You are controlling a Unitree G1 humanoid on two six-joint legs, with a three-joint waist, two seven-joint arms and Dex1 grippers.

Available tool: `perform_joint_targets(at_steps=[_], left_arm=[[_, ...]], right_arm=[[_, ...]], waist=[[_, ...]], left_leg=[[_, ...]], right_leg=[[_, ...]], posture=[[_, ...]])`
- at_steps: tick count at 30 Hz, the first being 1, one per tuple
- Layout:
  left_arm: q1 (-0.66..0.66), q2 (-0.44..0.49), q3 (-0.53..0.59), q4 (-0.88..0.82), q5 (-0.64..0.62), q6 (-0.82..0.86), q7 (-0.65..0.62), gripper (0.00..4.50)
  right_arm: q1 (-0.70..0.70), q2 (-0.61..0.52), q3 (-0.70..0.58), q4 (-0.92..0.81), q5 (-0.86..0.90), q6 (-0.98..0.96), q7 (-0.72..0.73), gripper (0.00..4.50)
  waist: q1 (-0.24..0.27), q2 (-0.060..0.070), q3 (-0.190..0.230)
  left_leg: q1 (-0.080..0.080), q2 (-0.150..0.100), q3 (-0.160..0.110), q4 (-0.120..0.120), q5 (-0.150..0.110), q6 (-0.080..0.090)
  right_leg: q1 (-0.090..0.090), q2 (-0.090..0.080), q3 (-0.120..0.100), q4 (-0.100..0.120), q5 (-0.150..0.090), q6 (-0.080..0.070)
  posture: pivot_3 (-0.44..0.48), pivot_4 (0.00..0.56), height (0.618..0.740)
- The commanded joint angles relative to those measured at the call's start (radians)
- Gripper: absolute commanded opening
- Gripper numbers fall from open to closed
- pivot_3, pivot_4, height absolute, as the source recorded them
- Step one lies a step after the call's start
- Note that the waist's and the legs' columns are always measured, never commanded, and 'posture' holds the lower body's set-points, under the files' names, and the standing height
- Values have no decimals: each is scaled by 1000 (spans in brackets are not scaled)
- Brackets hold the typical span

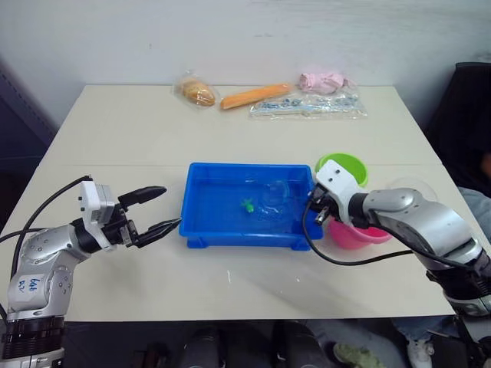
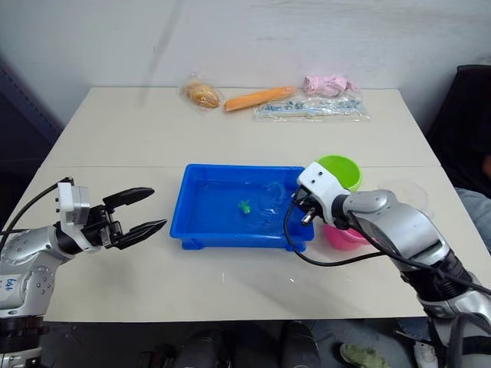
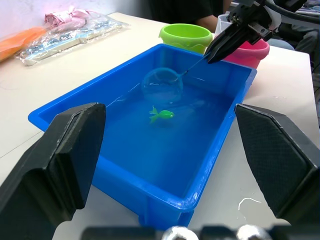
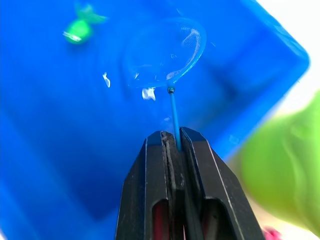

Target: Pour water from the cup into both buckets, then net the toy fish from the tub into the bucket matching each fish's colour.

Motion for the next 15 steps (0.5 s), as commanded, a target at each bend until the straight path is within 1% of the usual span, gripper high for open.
perform_joint_targets(at_steps=[1, 6, 10, 13, 15], left_arm=[[-4, 5, 1, -39, -14, 1, -3, 4432], [-6, 3, -4, -39, -15, 6, -6, 4432], [-13, 0, -16, -33, -13, 6, -14, 4432], [-16, -1, -21, -31, -13, 4, -19, 4432], [-19, -2, -23, -27, -12, 2, -21, 4432]], right_arm=[[14, 41, -28, -71, 35, 47, 26, 0], [24, 96, -75, -92, 76, 120, 38, 0], [35, 159, -189, -92, 136, 179, 16, 0], [66, 171, -296, -129, 218, 235, 37, 0], [93, 155, -360, -159, 258, 265, 46, 0]], waist=[[1, 0, 0], [2, 0, 0], [3, 0, 0], [6, 0, 0], [5, 0, 0]], left_leg=[[0, 0, 0, 0, 0, 0], [0, 0, 0, 0, 0, 0], [0, 0, 0, 0, 0, 0], [0, 0, -1, -1, 0, 0], [0, -1, 0, -1, 0, 0]], right_leg=[[0, 0, 0, 0, 0, 0], [0, 0, 0, 0, 0, 0], [0, 0, 0, 0, 0, 0], [0, 0, 0, -1, 0, 0], [0, 0, 0, -1, 0, 0]], posture=[[0, 150, 740], [0, 150, 740], [0, 150, 740], [0, 150, 740], [0, 150, 740]])
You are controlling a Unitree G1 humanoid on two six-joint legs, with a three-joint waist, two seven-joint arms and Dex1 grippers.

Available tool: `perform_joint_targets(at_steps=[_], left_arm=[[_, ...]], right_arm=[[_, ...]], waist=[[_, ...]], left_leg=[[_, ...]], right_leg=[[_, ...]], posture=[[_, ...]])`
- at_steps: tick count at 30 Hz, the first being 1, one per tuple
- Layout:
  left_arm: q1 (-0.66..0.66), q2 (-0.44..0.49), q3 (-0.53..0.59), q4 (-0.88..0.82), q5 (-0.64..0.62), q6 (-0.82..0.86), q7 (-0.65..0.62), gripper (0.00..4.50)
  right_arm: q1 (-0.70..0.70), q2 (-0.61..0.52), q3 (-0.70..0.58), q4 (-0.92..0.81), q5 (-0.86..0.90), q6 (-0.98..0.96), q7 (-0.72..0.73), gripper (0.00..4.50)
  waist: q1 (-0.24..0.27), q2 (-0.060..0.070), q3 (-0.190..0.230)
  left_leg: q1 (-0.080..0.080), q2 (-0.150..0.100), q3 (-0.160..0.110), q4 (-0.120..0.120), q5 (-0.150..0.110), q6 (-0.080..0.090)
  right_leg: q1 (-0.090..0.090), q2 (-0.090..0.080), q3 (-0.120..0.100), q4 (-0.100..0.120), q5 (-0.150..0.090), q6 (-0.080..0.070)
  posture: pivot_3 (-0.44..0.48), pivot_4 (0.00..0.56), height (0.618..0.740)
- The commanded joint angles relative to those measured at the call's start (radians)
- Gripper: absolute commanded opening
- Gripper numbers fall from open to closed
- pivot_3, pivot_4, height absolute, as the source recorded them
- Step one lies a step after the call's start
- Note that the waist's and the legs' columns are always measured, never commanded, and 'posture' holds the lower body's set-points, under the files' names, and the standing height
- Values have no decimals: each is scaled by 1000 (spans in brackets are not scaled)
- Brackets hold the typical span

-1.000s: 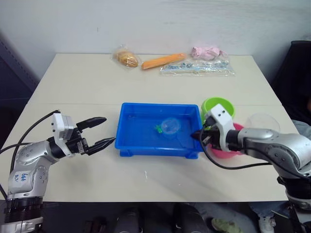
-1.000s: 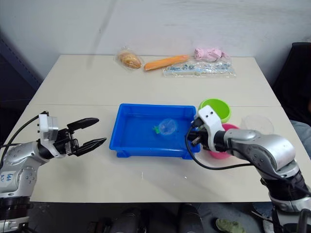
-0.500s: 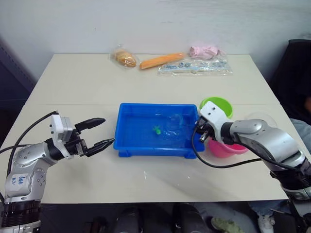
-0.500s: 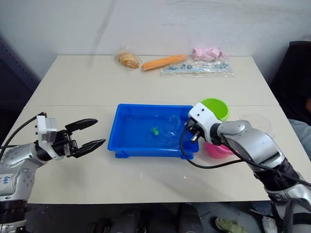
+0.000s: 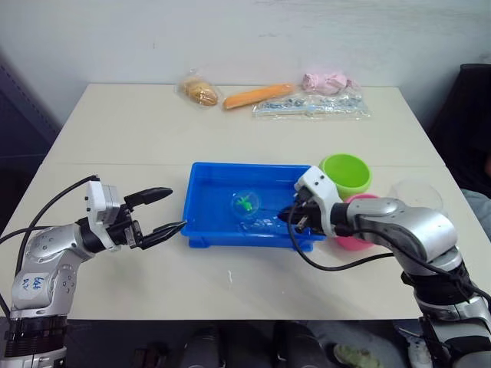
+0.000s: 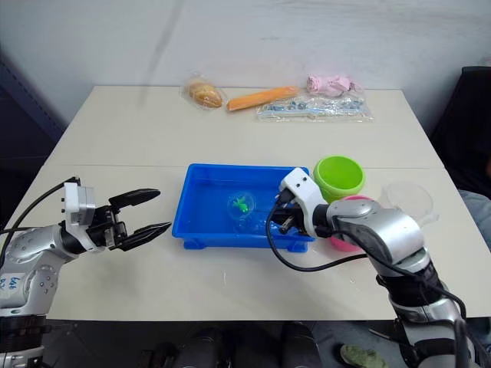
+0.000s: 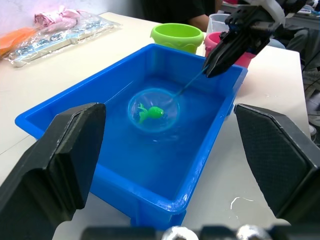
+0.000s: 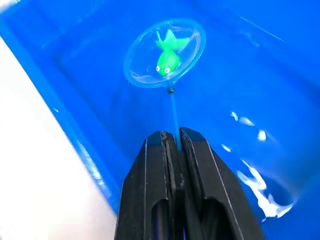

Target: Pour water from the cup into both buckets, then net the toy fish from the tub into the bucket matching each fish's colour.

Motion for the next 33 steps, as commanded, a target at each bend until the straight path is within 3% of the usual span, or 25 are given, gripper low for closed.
perform_joint_targets(at_steps=[1, 13, 20, 24, 33], left_arm=[[-10, -1, 2, -13, -12, -8, -9, 4432], [-168, -53, -83, -27, -52, 68, 8, 4432], [-306, -132, -139, -29, -69, 116, 61, 4432], [-350, -177, -164, -47, -71, 134, 81, 4432], [-341, -160, -197, -57, -54, 144, 52, 4432]], right_arm=[[31, -20, -122, -80, 81, 45, 20, 0], [223, -100, -522, -231, 209, 26, 13, 0], [357, -208, -732, -154, 131, -69, 37, 0], [419, -219, -727, -78, 38, -182, 14, 0], [476, -226, -611, 22, -184, -496, -1, 0]], waist=[[-1, 0, 0], [4, 0, 0], [7, 0, 0], [7, 0, 0], [2, 0, 0]], left_leg=[[0, 0, 0, 0, 0, 0], [0, 0, 0, -1, 0, 0], [1, -1, 0, -1, 0, 0], [1, -2, 0, -1, 0, 0], [2, -2, 2, -2, 1, -1]], right_leg=[[0, 0, 0, 0, 0, 0], [0, 0, 0, -1, 0, 0], [1, 1, 0, -1, 0, 1], [3, 1, 1, -2, 1, 2], [2, 4, 3, -2, 1, 2]], posture=[[0, 150, 740], [0, 150, 740], [0, 150, 740], [0, 150, 740], [0, 150, 740]])
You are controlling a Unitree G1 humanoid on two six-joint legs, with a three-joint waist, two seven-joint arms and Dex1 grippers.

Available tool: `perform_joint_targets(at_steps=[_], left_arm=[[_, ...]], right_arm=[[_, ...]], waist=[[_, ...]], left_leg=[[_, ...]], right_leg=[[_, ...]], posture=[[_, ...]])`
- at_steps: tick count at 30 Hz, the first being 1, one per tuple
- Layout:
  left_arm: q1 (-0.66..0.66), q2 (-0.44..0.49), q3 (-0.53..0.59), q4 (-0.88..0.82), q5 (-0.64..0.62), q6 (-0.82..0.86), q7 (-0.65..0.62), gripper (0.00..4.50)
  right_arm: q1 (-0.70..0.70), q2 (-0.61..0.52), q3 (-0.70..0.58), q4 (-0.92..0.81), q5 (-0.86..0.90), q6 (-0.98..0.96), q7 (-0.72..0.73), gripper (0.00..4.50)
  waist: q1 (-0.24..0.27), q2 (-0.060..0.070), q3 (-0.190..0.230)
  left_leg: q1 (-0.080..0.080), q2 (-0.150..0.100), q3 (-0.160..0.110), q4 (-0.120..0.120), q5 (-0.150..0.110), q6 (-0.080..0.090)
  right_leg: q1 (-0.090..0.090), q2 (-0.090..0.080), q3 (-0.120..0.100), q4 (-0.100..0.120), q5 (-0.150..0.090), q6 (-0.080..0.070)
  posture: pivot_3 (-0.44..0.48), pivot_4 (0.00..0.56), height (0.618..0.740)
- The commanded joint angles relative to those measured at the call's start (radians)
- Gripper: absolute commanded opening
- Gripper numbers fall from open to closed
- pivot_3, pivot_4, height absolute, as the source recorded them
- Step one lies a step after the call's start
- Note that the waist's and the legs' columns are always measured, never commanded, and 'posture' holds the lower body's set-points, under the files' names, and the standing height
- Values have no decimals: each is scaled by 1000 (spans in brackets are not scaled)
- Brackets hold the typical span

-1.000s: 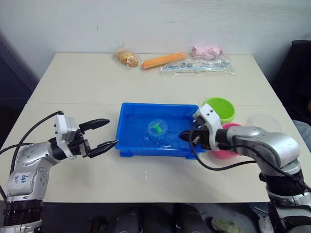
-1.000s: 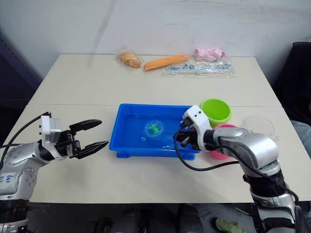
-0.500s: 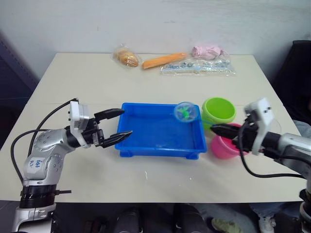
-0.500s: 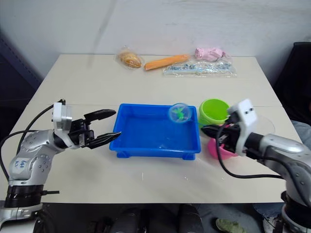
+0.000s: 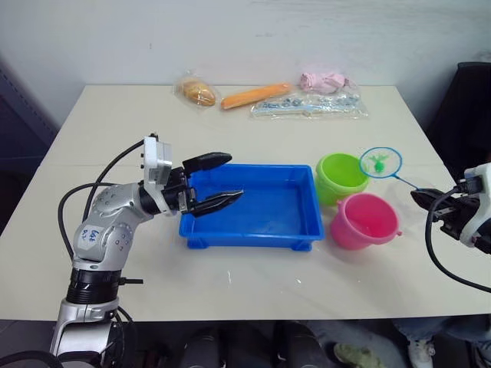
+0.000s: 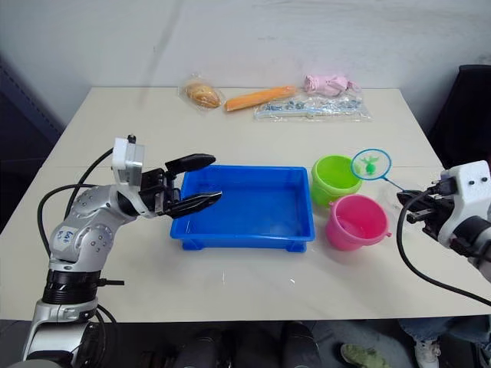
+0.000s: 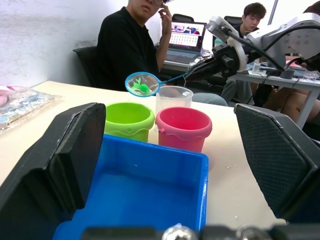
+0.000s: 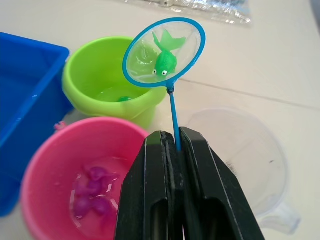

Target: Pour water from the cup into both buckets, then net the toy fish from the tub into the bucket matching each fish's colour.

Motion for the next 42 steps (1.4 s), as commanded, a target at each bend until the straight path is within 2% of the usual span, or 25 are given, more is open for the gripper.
perform_joint_targets(at_steps=[1, 11, 15, 19, 26, 30, 32, 35, 37, 39, 42], left_arm=[[5, 12, 4, -32, 2, -5, -7, 4432], [42, 14, 1, -42, 18, -26, -4, 4432], [45, 16, 4, -40, 23, -30, -6, 4432], [49, 14, 1, -38, 26, -34, -8, 4432], [45, 6, -5, -27, 33, -45, -12, 4432], [45, 1, -5, -27, 34, -49, -14, 4432], [50, 3, 1, -26, 34, -51, -13, 4432], [72, 18, 17, -26, 27, -58, -29, 4432], [80, 23, 30, -30, 10, -58, -41, 4432], [82, 26, 45, -36, -18, -49, -53, 4432], [85, 58, 49, -55, -29, -61, -118, 4432]], right_arm=[[5, -19, 43, 5, -93, -145, -6, 0], [52, -30, 212, 60, -346, -422, -27, 0], [77, -42, 247, 102, -484, -591, -70, 0], [105, -138, 304, 181, -712, -860, -137, 0], [87, -136, 302, 235, -862, -1067, -264, 0], [61, -138, 313, 250, -903, -1122, -272, 0], [38, -94, 273, 232, -792, -1091, -245, 0], [26, 4, 221, 103, -309, -843, -53, 0], [32, 19, 202, 39, -122, -703, 28, 0], [38, 16, 187, -9, -2, -591, 69, 0], [11, 32, 168, -66, 174, -426, 44, 0]], waist=[[0, 0, 0], [3, 0, 0], [2, 0, 0], [1, 0, 0], [0, 0, 0], [0, 0, 0], [0, 0, 0], [0, 0, 0], [1, 0, 0], [1, 0, 0], [2, 0, 0]], left_leg=[[0, 0, 0, 0, 0, 0], [0, 1, 0, 0, 0, 0], [0, 0, 0, 0, 0, 0], [0, 1, 0, 0, 0, -1], [0, 1, 0, 0, 1, -2], [1, 2, 0, 0, 1, -2], [1, 2, -1, 0, 1, -2], [1, 2, -2, 0, 2, -3], [1, 3, -3, 0, 2, -2], [1, 3, -3, 0, 2, -2], [1, 3, -4, 1, 1, -1]], right_leg=[[0, 0, 0, 0, 0, 0], [1, 0, 0, 0, 0, 0], [0, 0, 0, 0, 0, 0], [0, 0, 1, 0, 0, 0], [1, 0, 1, 0, 0, 0], [1, 0, 1, 0, 0, 0], [1, 0, 1, 0, 0, 0], [1, 1, 0, 0, 0, 0], [2, 2, -1, 0, 0, 0], [2, 1, -1, 0, 0, 0], [3, 0, -1, 0, 0, 0]], posture=[[0, 150, 740], [0, 150, 740], [0, 150, 740], [0, 150, 740], [0, 150, 740], [0, 150, 740], [0, 150, 740], [0, 150, 740], [0, 150, 740], [0, 150, 740], [0, 150, 740]])
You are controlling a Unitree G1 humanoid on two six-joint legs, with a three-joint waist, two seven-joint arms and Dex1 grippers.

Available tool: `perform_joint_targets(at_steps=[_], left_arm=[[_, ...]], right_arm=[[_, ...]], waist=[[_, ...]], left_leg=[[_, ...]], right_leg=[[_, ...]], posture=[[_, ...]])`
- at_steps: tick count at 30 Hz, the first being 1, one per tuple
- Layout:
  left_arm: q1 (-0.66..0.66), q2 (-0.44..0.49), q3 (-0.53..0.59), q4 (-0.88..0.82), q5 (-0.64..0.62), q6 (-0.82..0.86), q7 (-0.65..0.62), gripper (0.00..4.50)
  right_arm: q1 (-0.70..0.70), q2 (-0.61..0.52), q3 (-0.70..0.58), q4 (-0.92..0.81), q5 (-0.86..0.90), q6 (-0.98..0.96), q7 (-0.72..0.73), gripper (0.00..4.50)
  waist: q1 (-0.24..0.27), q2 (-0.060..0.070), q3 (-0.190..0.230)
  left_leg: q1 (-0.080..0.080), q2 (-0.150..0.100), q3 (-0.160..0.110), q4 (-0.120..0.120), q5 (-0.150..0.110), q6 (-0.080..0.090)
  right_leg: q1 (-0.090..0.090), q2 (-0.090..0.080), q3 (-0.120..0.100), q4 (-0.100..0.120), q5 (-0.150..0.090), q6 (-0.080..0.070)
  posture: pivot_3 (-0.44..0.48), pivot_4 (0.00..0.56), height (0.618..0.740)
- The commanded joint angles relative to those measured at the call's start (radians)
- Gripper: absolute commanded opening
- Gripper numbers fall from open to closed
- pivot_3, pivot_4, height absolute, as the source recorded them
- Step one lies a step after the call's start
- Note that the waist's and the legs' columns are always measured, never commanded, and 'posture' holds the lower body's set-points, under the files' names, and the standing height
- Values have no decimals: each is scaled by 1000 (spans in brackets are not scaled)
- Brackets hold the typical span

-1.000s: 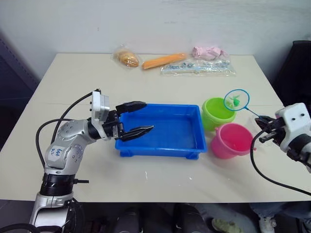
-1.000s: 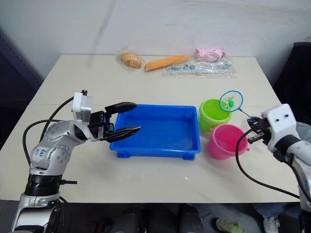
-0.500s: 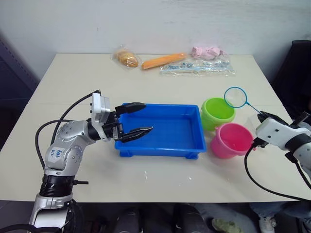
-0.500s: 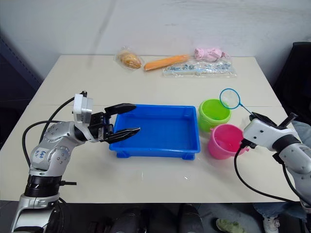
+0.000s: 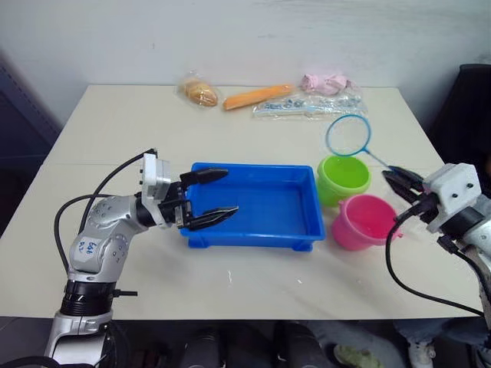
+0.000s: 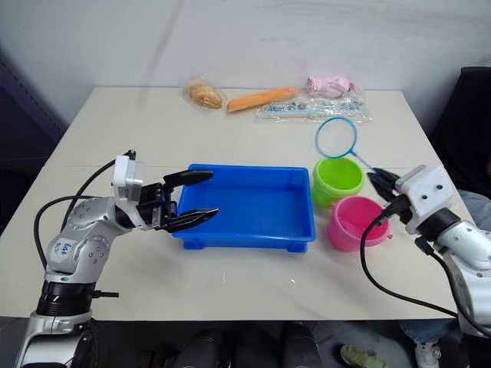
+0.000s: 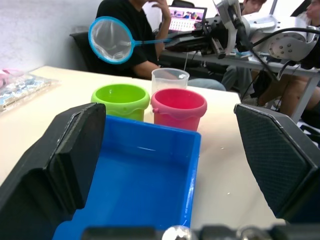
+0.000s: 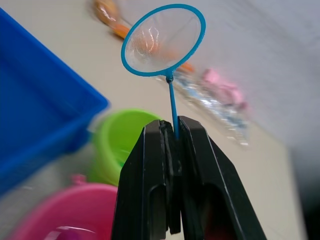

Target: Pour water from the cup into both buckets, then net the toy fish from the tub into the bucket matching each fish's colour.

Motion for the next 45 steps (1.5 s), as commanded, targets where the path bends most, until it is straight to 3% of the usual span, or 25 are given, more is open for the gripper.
perform_joint_targets(at_steps=[1, 6, 9, 12, 15, 19, 23, 33, 38, 40, 41, 45], left_arm=[[16, 66, 34, -63, -45, -14, -104, 4432], [85, 147, 77, -68, -49, -48, -201, 4432], [145, 189, 112, -67, -40, -66, -231, 4432], [252, 243, 146, -64, -18, -110, -313, 4432], [397, 263, 168, -86, 20, -185, -366, 4432], [462, 260, 184, -127, 9, -215, -341, 4432], [513, 248, 181, -184, -6, -194, -289, 4432], [506, 243, 183, -140, 15, -208, -256, 4432], [504, 265, 183, -122, 14, -205, -279, 4432], [503, 276, 189, -113, 12, -202, -292, 4500], [503, 280, 191, -110, 11, -202, -296, 4500], [491, 305, 206, -102, -3, -201, -313, 4500]], right_arm=[[-51, 18, -39, -103, 260, 188, -8, 0], [-62, -3, 38, -209, 376, 290, 70, 0], [-62, -21, 194, -245, 188, 181, 149, 0], [-49, 3, 312, -273, 209, 212, 211, 0], [-12, 16, 437, -220, 124, 196, 256, 0], [8, -8, 546, -158, 0, 104, 364, 0], [-6, 89, 659, -15, -88, 90, 346, 0], [-132, 228, 743, 255, -233, -21, 392, 0], [-158, 254, 734, 286, -230, -11, 425, 0], [-146, 243, 727, 268, -224, -9, 439, 845], [-142, 241, 724, 262, -224, -9, 441, 939], [-127, 226, 674, 207, -225, -76, 437, 2926]], waist=[[0, 0, 0], [-4, 1, 0], [-3, 1, 0], [-2, 0, 0], [-6, 0, 0], [1, 0, 0], [-2, -2, -1], [-8, -1, -1], [-5, -1, -1], [-5, -1, -1], [-5, -1, -1], [-6, -1, -1]], left_leg=[[0, 0, 0, 0, 0, 0], [0, 0, 1, -1, 0, 1], [0, 0, 0, -2, 0, 1], [0, -2, 0, -1, -1, 1], [-1, -1, 1, -2, -1, 1], [-1, -1, 1, -1, -2, 2], [1, -1, 0, -1, -3, 2], [1, 0, 2, -1, -2, 0], [1, 0, 2, -1, -2, 0], [1, 0, 1, -1, -2, 0], [1, 0, 1, -1, -2, 0], [1, 0, 2, -1, -3, 0]], right_leg=[[0, 0, 0, 0, 0, 0], [-1, -1, 0, 0, -1, -1], [-1, -1, -1, 0, -1, -2], [-1, -2, -1, 0, -1, -1], [-2, -2, -1, -1, -1, -2], [-2, -3, -1, -4, -1, -2], [-1, -3, -1, -5, -1, -2], [-3, -3, -2, -1, -2, -4], [-3, -3, -2, 1, -2, -4], [-3, -3, -2, 1, -2, -4], [-3, -3, -2, 1, -2, -4], [-3, -3, -2, 1, -2, -4]], posture=[[0, 150, 740], [0, 150, 740], [0, 150, 740], [0, 150, 740], [0, 150, 740], [0, 150, 740], [0, 150, 740], [0, 150, 740], [0, 150, 740], [0, 150, 740], [0, 150, 740], [0, 150, 740]])
